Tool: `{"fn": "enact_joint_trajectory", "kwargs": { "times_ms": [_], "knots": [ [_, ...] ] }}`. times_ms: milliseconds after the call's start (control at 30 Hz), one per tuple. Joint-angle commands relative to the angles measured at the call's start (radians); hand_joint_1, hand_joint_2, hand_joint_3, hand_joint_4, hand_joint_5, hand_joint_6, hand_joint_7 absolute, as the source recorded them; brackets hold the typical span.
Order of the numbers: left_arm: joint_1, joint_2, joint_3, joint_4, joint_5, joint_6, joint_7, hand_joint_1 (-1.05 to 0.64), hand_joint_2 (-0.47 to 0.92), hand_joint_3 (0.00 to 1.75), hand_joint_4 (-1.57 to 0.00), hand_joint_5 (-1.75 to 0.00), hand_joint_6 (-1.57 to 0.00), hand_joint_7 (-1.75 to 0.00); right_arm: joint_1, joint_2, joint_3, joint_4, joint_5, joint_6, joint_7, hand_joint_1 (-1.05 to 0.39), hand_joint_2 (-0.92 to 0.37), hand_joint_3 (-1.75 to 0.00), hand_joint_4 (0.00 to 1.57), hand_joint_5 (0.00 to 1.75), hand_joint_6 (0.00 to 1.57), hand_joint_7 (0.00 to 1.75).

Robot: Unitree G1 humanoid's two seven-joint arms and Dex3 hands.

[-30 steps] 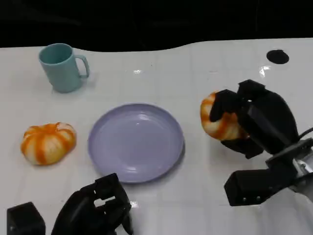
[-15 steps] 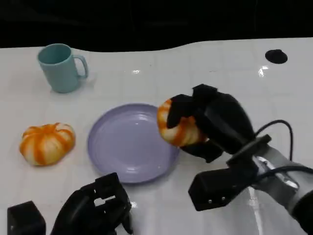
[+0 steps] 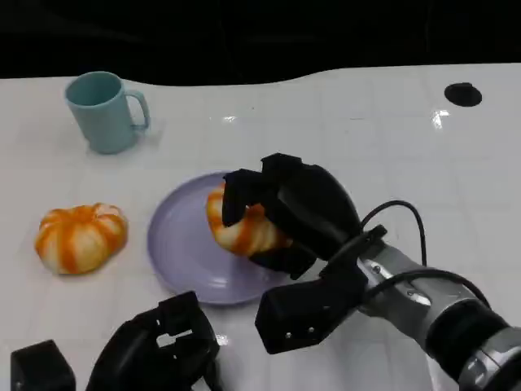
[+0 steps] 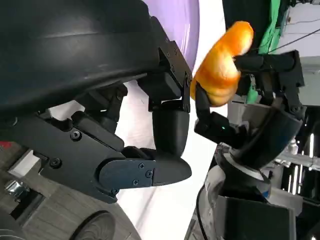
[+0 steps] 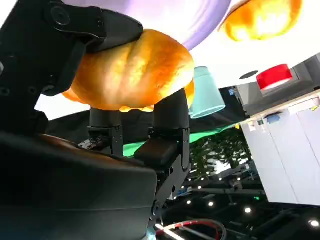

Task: Grasp the bread from the table and place it into the plate.

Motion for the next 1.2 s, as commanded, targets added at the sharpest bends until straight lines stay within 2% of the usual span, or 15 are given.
{"fn": "enact_joint_trajectory", "kwargs": {
  "times_ms": [33, 133, 167, 233, 267, 300, 367, 467, 667, 1033, 1200],
  "knots": [
    [0.007, 0.009, 0.002, -0.008, 0.002, -0.003, 0.003, -0.59, 0.74, 0.57, -0.78, -1.75, -0.72, -1.48, -0.033, 0.008, -0.003, 0.020, 0.017, -0.001, 0.005, -0.25, -0.55, -0.81, 0.83, 1.41, 0.78, 1.02],
    [0.007, 0.008, 0.003, -0.009, -0.003, 0.004, 0.002, -0.60, 0.74, 0.57, -0.79, -1.75, -0.72, -1.49, -0.035, 0.009, 0.003, 0.019, 0.020, 0.013, 0.046, -0.32, -0.68, -0.59, 0.63, 0.95, 0.71, 0.46],
    [0.007, 0.008, 0.004, -0.009, -0.004, 0.005, 0.003, -0.60, 0.74, 0.57, -0.79, -1.75, -0.72, -1.49, -0.034, 0.009, 0.005, 0.015, 0.020, 0.024, 0.064, -0.34, -0.71, -0.54, 0.55, 0.84, 0.68, 0.34],
    [0.007, 0.007, 0.004, -0.010, -0.005, 0.007, 0.004, -0.60, 0.74, 0.57, -0.79, -1.75, -0.72, -1.49, -0.028, 0.009, 0.005, 0.004, 0.025, 0.042, 0.099, -0.39, -0.82, -0.32, 0.40, 0.59, 0.58, 0.14],
    [0.008, 0.007, 0.004, -0.012, -0.005, 0.010, 0.005, -0.60, 0.74, 0.57, -0.79, -1.75, -0.72, -1.49, -0.024, 0.008, 0.004, -0.006, 0.028, 0.050, 0.118, -0.45, -0.88, -0.22, 0.28, 0.52, 0.52, 0.06],
    [0.008, 0.007, 0.004, -0.014, -0.005, 0.012, 0.005, -0.61, 0.74, 0.57, -0.79, -1.75, -0.72, -1.48, -0.020, 0.007, 0.003, -0.014, 0.029, 0.055, 0.132, -0.48, -0.90, -0.20, 0.21, 0.49, 0.48, 0.03],
    [0.007, 0.008, 0.004, -0.012, -0.003, 0.009, 0.005, -0.61, 0.74, 0.57, -0.79, -1.75, -0.72, -1.48, -0.007, -0.001, 0.000, -0.046, 0.038, 0.072, 0.173, -0.55, -0.92, -0.21, 0.08, 0.49, 0.40, 0.01],
    [0.004, 0.009, 0.005, -0.005, -0.003, 0.001, -0.001, -0.61, 0.74, 0.57, -0.79, -1.75, -0.72, -1.48, 0.013, -0.011, -0.005, -0.093, 0.052, 0.094, 0.223, -0.61, -0.92, -0.22, 0.01, 0.47, 0.35, 0.00],
    [0.003, 0.010, 0.005, -0.005, -0.002, 0.001, -0.002, -0.61, 0.75, 0.56, -0.79, -1.75, -0.72, -1.48, 0.065, -0.045, -0.009, -0.209, 0.058, 0.124, 0.281, -0.65, -0.92, -0.23, 0.00, 0.43, 0.31, 0.00],
    [0.000, 0.011, 0.005, -0.001, 0.001, 0.001, 0.002, -0.61, 0.75, 0.55, -0.79, -1.75, -0.71, -1.50, 0.201, -0.138, -0.058, -0.452, 0.089, 0.133, 0.341, -0.64, -0.92, -0.20, 0.01, 0.56, 0.33, 0.01],
    [-0.003, 0.011, 0.005, 0.002, 0.004, -0.002, 0.003, -0.62, 0.74, 0.55, -0.79, -1.75, -0.71, -1.51, 0.276, -0.189, -0.090, -0.540, 0.077, 0.089, 0.288, -0.55, -0.92, -0.11, 0.08, 0.65, 0.41, 0.05]
  ]
}}
